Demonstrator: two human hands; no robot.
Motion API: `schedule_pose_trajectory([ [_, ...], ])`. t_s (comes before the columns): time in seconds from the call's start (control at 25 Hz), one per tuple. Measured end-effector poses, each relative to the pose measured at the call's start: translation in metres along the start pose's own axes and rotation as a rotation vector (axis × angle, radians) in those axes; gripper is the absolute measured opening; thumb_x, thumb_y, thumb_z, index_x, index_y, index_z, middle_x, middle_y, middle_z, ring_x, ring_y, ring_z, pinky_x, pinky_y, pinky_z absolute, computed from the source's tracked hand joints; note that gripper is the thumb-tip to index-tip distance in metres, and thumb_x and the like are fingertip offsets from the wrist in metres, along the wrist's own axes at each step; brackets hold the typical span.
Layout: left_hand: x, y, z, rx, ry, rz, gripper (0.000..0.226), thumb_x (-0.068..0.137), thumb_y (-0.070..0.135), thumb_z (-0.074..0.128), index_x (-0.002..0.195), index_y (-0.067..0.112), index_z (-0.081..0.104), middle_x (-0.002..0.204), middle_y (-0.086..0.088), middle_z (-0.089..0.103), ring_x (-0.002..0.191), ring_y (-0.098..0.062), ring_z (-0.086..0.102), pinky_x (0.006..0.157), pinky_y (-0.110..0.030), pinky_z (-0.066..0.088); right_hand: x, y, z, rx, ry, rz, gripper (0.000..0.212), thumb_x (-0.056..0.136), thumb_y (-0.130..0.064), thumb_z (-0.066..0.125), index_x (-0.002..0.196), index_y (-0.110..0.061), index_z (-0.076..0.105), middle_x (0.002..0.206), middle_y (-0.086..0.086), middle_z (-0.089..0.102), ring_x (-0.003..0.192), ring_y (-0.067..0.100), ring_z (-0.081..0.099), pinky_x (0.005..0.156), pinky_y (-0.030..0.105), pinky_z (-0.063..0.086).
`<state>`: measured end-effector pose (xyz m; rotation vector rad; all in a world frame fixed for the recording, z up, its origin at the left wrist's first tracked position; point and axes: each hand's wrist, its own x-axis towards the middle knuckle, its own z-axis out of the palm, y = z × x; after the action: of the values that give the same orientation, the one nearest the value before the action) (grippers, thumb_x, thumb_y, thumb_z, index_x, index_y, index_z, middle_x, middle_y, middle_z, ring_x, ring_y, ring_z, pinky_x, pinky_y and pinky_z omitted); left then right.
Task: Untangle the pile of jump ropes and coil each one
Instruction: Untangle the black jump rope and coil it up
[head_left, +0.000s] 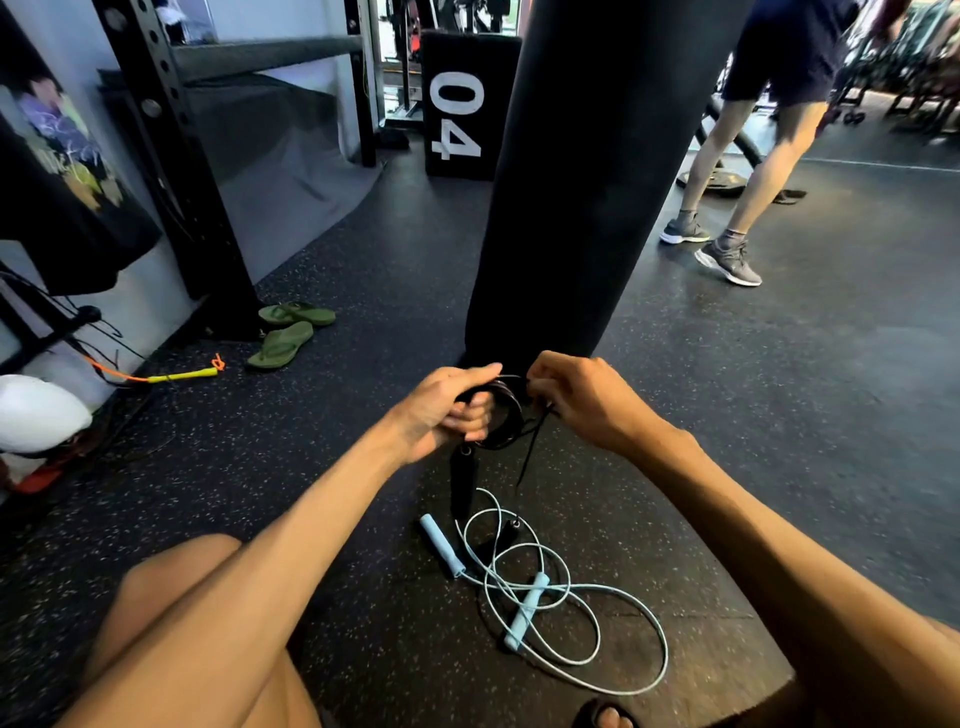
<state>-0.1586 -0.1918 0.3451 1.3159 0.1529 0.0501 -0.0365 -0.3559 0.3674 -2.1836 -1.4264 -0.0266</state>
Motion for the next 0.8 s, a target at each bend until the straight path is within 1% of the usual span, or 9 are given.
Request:
schedule_pose_trajectory([
  [0.08, 0.002, 0.004, -0.001, -0.214, 0.001, 0.013, 0.042, 0.097, 0.031, 0.05, 0.06, 0.014, 0.04, 0.041, 0.008, 0.02, 0.034, -0.005, 0.018, 0.042, -0.022, 0.028, 0.003, 0.002, 0.002, 0.455, -0.138, 0.084, 0.015, 0.098, -0.021, 0.058, 0.09, -0.009, 0.063, 0.083, 0.01, 0.069, 0.077, 0.013, 0.062, 0.074, 0.033, 0.048],
  [0.16, 0.002, 0.005, -0.001, -0.342, 0.013, 0.035, 0.042, 0.097, 0.031, 0.049, 0.059, 0.014, 0.042, 0.04, 0.009, 0.021, 0.032, -0.003, 0.018, 0.041, -0.02, 0.028, 0.001, 0.002, 0.005, 0.843, -0.289, 0.228, 0.03, 0.097, -0.027, 0.059, 0.091, 0.002, 0.061, 0.091, 0.021, 0.065, 0.089, 0.027, 0.059, 0.088, 0.042, 0.047],
  [0.24, 0.002, 0.003, -0.003, -0.429, 0.017, 0.033, 0.041, 0.097, 0.033, 0.049, 0.061, 0.015, 0.042, 0.042, 0.009, 0.022, 0.033, -0.003, 0.018, 0.041, -0.02, 0.028, -0.003, 0.003, 0.007, 1.101, -0.39, 0.363, 0.032, 0.096, -0.035, 0.058, 0.094, -0.003, 0.061, 0.099, 0.024, 0.062, 0.096, 0.032, 0.059, 0.097, 0.051, 0.044],
  [0.36, 0.003, 0.001, -0.008, -0.518, 0.04, 0.029, 0.04, 0.096, 0.037, 0.051, 0.064, 0.015, 0.042, 0.043, 0.01, 0.022, 0.035, -0.005, 0.02, 0.041, -0.019, 0.029, -0.008, 0.007, 0.016, 1.351, -0.4, 0.465, 0.029, 0.097, -0.031, 0.054, 0.104, -0.005, 0.064, 0.103, 0.021, 0.066, 0.104, 0.031, 0.063, 0.104, 0.058, 0.044],
  [0.44, 0.004, 0.002, -0.011, -0.576, 0.088, 0.031, 0.042, 0.097, 0.037, 0.05, 0.062, 0.015, 0.043, 0.042, 0.01, 0.022, 0.034, -0.006, 0.022, 0.041, -0.018, 0.029, -0.01, 0.009, 0.025, 1.424, -0.433, 0.462, 0.038, 0.099, -0.029, 0.052, 0.121, 0.001, 0.058, 0.112, 0.024, 0.063, 0.113, 0.034, 0.058, 0.101, 0.061, 0.046],
  [0.52, 0.005, 0.005, -0.014, -0.627, 0.155, 0.046, 0.044, 0.098, 0.035, 0.048, 0.06, 0.015, 0.044, 0.04, 0.01, 0.023, 0.033, -0.006, 0.022, 0.04, -0.018, 0.027, -0.012, 0.011, 0.033, 1.404, -0.48, 0.471, 0.047, 0.1, -0.031, 0.052, 0.135, 0.0, 0.05, 0.124, 0.027, 0.059, 0.117, 0.034, 0.057, 0.099, 0.056, 0.048],
  [0.6, 0.005, 0.011, -0.022, -0.69, 0.236, 0.081, 0.044, 0.099, 0.034, 0.047, 0.059, 0.015, 0.043, 0.039, 0.01, 0.023, 0.032, -0.006, 0.022, 0.039, -0.018, 0.026, -0.014, 0.012, 0.036, 1.346, -0.483, 0.5, 0.043, 0.098, -0.03, 0.055, 0.132, -0.003, 0.052, 0.126, 0.024, 0.061, 0.111, 0.031, 0.062, 0.093, 0.047, 0.051],
  [0.68, 0.006, 0.016, -0.034, -0.765, 0.327, 0.133, 0.044, 0.1, 0.033, 0.047, 0.06, 0.015, 0.043, 0.039, 0.009, 0.024, 0.031, -0.007, 0.022, 0.04, -0.019, 0.027, -0.016, 0.012, 0.037, 1.232, -0.433, 0.523, 0.03, 0.096, -0.025, 0.06, 0.119, -0.007, 0.056, 0.109, 0.019, 0.067, 0.09, 0.024, 0.066, 0.072, 0.033, 0.051],
  [0.8, 0.007, 0.016, -0.052, -0.855, 0.447, 0.197, 0.043, 0.101, 0.035, 0.044, 0.063, 0.015, 0.043, 0.041, 0.009, 0.024, 0.034, -0.007, 0.021, 0.048, -0.019, 0.027, -0.018, 0.02, 0.045, 1.083, -0.244, 0.554, 0.014, 0.098, -0.018, 0.058, 0.107, -0.008, 0.057, 0.074, 0.012, 0.061, 0.059, 0.018, 0.054, 0.051, 0.028, 0.034],
])
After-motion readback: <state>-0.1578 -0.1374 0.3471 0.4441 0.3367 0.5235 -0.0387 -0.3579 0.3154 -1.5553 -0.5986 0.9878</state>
